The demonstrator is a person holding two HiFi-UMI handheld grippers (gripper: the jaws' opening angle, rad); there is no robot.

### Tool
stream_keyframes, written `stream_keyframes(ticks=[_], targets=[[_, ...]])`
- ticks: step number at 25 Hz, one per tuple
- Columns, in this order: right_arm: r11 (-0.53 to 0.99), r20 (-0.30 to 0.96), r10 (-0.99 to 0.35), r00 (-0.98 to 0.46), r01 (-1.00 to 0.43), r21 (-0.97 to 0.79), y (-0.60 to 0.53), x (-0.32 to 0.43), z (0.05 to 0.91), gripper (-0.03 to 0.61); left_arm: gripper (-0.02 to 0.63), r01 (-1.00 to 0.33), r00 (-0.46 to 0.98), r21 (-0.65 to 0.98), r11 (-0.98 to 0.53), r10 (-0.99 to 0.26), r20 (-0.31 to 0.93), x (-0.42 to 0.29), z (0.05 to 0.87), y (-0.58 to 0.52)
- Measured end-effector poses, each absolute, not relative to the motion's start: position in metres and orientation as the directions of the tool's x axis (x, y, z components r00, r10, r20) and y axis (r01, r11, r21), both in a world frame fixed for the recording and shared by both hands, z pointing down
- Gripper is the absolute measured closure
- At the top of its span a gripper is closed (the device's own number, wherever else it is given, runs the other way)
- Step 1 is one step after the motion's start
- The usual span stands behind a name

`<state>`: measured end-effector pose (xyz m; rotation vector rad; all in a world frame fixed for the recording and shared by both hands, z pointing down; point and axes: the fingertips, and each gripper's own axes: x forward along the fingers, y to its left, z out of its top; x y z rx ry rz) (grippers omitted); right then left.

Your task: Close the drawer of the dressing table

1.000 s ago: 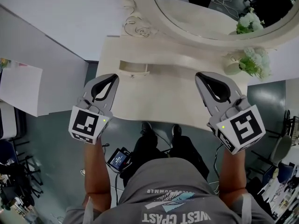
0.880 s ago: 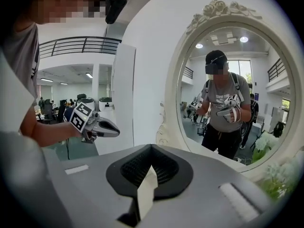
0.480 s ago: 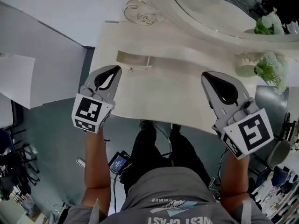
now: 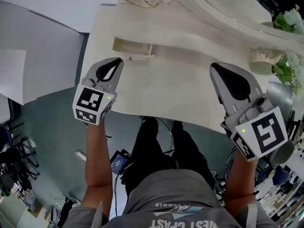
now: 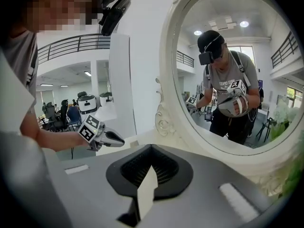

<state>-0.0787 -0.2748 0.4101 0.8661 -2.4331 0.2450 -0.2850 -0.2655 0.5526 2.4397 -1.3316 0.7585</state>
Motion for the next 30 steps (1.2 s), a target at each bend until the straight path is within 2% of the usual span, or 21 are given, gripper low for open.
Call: stream_keyframes(ticks=[6,15,30], targets=[[0.776,0.575,-0.511,-0.639,-0.631,-0.012,-0.275,-0.078,0.427,0.577,0.584,-0.838,0.452,0.015,-0.546,-0.678,0.580,-0.282,0.577,-0.269],[0.774,0.604,-0.483,-0.634,-0.631,-0.044,-0.279,-0.078,0.455,0.577,0.498,-0.842,0.453,0.052,-0.537,-0.651,0.609,-0.278,0.612,-0.273],[0.758,0.605,-0.494,-0.624,-0.651,-0.052,-0.286,-0.074,0.468,0.577,0.514,-0.842,0.448,0.027,-0.539,-0.670,0.592,-0.282,0.614,-0.294]])
